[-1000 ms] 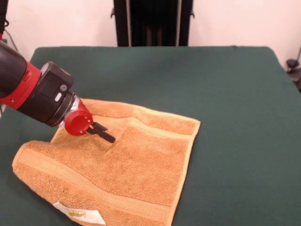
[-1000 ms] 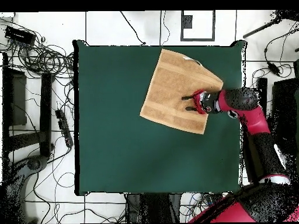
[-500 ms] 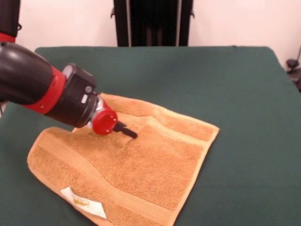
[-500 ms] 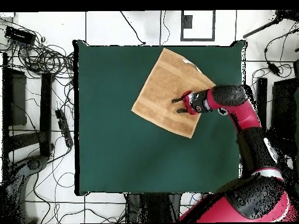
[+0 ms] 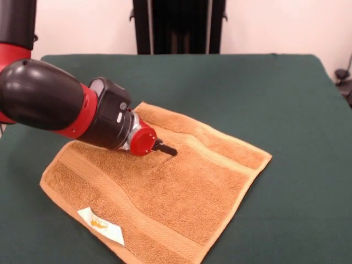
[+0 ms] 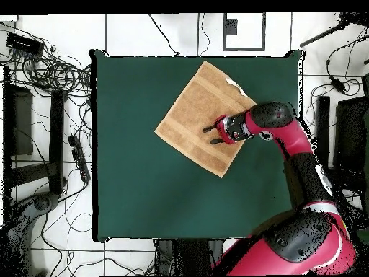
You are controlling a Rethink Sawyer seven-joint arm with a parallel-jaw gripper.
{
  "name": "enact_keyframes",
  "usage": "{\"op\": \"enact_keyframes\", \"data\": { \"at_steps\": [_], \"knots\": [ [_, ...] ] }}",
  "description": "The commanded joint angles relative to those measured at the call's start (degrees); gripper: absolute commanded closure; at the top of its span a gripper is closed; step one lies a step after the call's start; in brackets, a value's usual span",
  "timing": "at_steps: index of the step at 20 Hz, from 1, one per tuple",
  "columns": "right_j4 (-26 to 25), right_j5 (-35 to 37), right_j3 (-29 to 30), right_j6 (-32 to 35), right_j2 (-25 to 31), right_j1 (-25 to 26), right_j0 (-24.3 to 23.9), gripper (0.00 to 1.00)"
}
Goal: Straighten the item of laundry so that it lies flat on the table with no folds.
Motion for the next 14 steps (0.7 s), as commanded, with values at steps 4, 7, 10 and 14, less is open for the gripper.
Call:
{"op": "enact_keyframes", "data": {
  "at_steps": [4, 7, 10, 14],
  "knots": [
    [-6.67, 6.38, 2.68, -4.92, -4.34, 7.71, 5.82, 0.00],
    [-5.94, 7.82, 3.69, -3.48, -4.75, 7.07, 6.08, 0.00],
    [-5.07, 9.61, 4.70, -3.41, -4.75, 6.68, 6.05, 0.00],
    [-5.06, 10.30, 5.71, -2.62, -5.73, 6.43, 6.42, 0.00]
  ]
}}
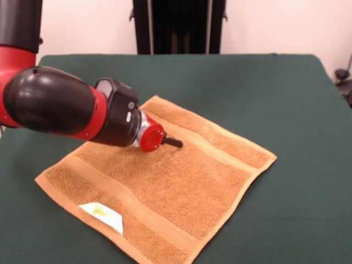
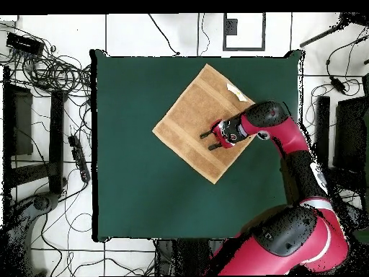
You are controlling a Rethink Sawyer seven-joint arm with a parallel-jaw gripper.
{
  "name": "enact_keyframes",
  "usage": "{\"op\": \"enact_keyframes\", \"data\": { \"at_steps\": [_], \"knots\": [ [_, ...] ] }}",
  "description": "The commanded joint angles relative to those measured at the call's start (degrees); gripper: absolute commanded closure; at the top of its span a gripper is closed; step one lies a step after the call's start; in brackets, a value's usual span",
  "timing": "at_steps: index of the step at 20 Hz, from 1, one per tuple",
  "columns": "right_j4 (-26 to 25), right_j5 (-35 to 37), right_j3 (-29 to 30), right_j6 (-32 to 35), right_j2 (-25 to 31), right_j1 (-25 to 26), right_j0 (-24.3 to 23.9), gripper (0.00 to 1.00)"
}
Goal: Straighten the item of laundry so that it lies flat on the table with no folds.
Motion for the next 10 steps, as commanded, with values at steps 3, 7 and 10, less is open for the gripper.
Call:
{"op": "enact_keyframes", "data": {
  "at_steps": [3, 7, 10],
  "knots": [
    [-4.98, 4.41, 9.37, -2.39, -3.74, 4.91, 3.93, 0.00],
    [-4.50, 2.57, 11.87, -1.56, -4.11, 4.46, 3.71, 0.00],
    [-4.39, 1.47, 11.88, -0.88, -4.43, 4.82, 3.87, 0.00]
  ]
}}
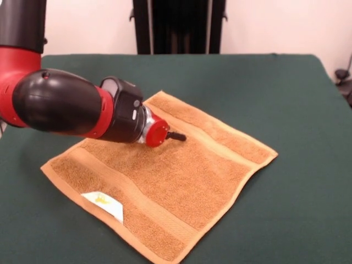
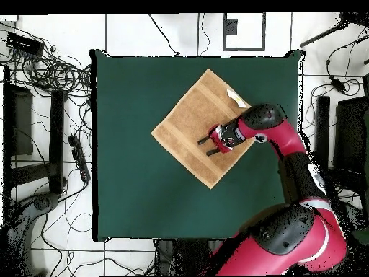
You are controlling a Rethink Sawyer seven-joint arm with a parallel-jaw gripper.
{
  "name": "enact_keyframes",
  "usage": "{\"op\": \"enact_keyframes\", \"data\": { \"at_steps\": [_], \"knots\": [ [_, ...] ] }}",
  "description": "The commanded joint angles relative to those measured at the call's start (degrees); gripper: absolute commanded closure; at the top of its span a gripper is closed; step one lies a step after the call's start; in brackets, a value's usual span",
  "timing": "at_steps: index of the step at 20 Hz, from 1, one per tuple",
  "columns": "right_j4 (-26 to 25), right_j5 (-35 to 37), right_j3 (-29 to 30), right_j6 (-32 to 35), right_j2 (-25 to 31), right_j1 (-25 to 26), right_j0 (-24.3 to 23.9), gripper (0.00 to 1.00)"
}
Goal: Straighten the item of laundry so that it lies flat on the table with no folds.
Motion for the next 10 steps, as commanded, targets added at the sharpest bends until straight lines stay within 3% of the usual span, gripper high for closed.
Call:
{"op": "enact_keyframes", "data": {
  "at_steps": [1, 10],
  "knots": [
    [-4.45, 0.25, 10.03, -0.69, -3.33, 4.94, 3.61, 0.00],
    [-4.38, -0.34, 9.34, -0.09, -4.05, 5.25, 4.10, 0.00]
  ]
}}
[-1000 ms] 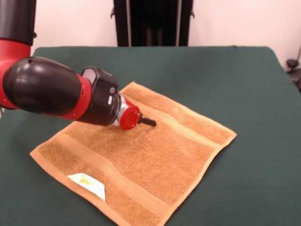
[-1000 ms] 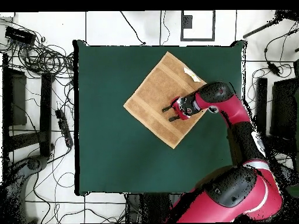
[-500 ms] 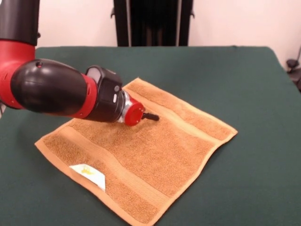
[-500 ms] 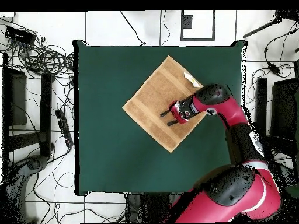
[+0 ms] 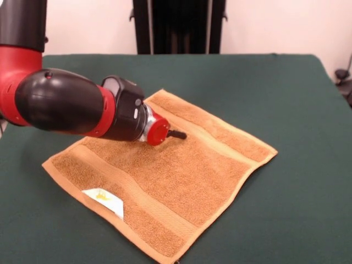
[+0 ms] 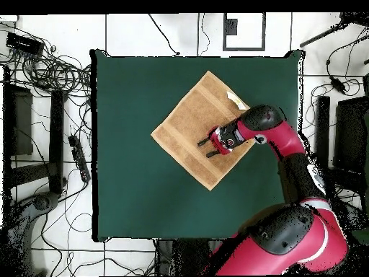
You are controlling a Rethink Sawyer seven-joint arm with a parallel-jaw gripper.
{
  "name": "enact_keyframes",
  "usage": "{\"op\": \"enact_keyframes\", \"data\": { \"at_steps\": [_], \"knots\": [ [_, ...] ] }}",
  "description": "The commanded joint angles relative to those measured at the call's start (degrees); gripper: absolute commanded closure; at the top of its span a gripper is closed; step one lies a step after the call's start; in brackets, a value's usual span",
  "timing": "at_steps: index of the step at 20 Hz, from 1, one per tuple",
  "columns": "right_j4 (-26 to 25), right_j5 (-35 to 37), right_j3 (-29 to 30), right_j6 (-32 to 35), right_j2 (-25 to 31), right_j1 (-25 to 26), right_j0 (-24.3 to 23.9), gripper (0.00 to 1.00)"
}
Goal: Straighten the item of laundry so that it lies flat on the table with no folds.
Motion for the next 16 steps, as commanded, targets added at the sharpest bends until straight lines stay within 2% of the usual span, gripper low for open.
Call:
{"op": "enact_keyframes", "data": {
  "at_steps": [1, 6, 10, 13, 16],
  "knots": [
    [-4.57, -0.43, 8.84, -0.15, -3.40, 5.37, 3.84, 0.00],
    [-3.89, -2.58, 10.75, 0.92, -3.62, 4.78, 3.90, 0.00],
    [-4.95, -4.01, 10.05, -0.31, -3.64, 3.78, 4.24, 0.00],
    [-5.02, -4.92, 9.84, -0.05, -3.48, 0.67, 4.41, 0.00],
    [-0.78, -0.95, 16.35, 5.13, -3.30, -7.08, 4.06, 0.00]
  ]
}}
